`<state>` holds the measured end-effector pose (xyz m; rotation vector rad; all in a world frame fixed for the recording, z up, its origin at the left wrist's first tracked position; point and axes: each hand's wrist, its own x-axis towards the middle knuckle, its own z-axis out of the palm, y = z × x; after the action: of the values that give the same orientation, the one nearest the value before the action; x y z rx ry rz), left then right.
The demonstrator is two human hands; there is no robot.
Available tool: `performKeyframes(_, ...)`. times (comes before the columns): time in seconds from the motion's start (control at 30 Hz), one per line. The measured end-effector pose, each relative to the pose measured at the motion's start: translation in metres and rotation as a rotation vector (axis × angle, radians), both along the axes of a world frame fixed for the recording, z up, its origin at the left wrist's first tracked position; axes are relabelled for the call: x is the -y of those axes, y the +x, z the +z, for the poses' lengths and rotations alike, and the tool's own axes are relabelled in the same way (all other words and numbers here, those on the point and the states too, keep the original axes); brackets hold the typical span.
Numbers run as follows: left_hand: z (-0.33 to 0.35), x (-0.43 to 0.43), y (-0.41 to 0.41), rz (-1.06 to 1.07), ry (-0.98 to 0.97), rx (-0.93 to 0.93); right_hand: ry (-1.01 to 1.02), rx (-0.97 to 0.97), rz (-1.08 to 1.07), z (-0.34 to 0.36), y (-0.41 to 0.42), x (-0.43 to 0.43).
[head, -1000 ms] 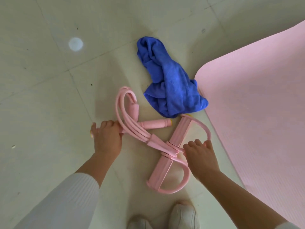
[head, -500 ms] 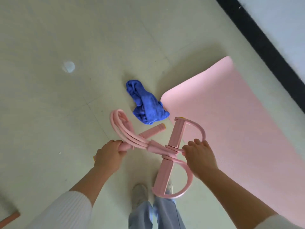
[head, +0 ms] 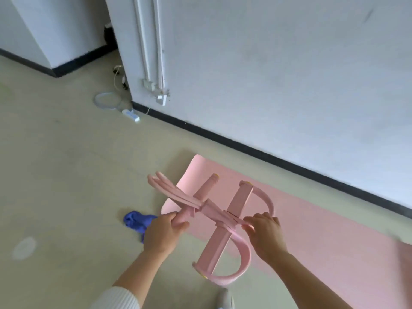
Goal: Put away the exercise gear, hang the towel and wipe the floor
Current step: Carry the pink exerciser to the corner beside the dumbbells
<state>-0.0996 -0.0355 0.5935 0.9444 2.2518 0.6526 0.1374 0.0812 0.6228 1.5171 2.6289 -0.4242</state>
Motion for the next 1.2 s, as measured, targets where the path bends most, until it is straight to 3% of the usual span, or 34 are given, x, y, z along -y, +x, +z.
performKeyframes(0.2, 0.091, -0.075, 0.09, -0.318, 0.117, 0.01, 0.203, -0.106, -0.229, 0.091, 0.117, -0.021)
performKeyframes(0.4, 0.163, -0.153, 0.241, -0.626, 0.275, -0.045, 0.394, -0.127, -0.411, 0.16, 0.273, -0.023)
performKeyframes(0.67, 0.235, -0.194, 0.52, -0.85, 0.402, 0.255, 0.649, -0.185, -0.698, 0.226, 0.533, 0.006)
performKeyframes(0.93, 0.275, -0.197, 0.8, -1.067, 0.361, 0.432, 0.805, -0.221, -1.017, 0.265, 0.772, 0.047)
performKeyframes(1.2, 0.252, -0.25, 1.02, -1.284, 0.301, 0.465, 0.866, -0.255, -1.257, 0.24, 0.963, 0.03)
